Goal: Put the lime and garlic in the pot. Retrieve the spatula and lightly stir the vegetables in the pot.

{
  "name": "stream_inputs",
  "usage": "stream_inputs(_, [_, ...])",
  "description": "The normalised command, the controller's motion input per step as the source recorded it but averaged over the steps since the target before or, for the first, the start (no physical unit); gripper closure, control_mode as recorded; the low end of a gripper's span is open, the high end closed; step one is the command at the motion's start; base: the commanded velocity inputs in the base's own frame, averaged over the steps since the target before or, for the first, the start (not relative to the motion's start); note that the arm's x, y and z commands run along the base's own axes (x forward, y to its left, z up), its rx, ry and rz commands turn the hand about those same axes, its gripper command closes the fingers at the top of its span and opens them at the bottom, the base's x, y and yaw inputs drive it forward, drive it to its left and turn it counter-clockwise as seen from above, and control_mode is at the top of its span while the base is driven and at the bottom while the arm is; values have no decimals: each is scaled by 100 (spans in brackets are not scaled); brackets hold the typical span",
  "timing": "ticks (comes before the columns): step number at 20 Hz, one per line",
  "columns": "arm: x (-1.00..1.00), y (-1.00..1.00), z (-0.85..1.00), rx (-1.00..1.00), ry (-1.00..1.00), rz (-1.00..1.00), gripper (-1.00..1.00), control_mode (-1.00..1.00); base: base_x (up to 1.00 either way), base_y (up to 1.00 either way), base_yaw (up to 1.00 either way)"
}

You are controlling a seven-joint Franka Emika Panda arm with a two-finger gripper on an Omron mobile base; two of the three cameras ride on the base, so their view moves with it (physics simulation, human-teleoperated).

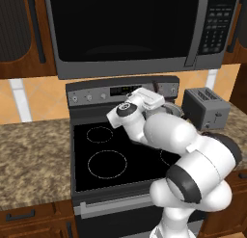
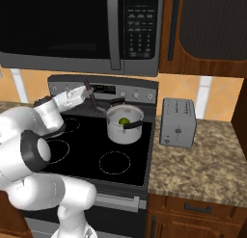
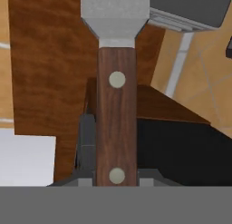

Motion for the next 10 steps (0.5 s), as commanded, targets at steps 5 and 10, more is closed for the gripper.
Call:
stream_inputs(5, [41,0,0,0,0,0,100,-100,0,0,0])
stream_inputs(10, [48,0,-27,0,-4,2,100,-100,0,0,0])
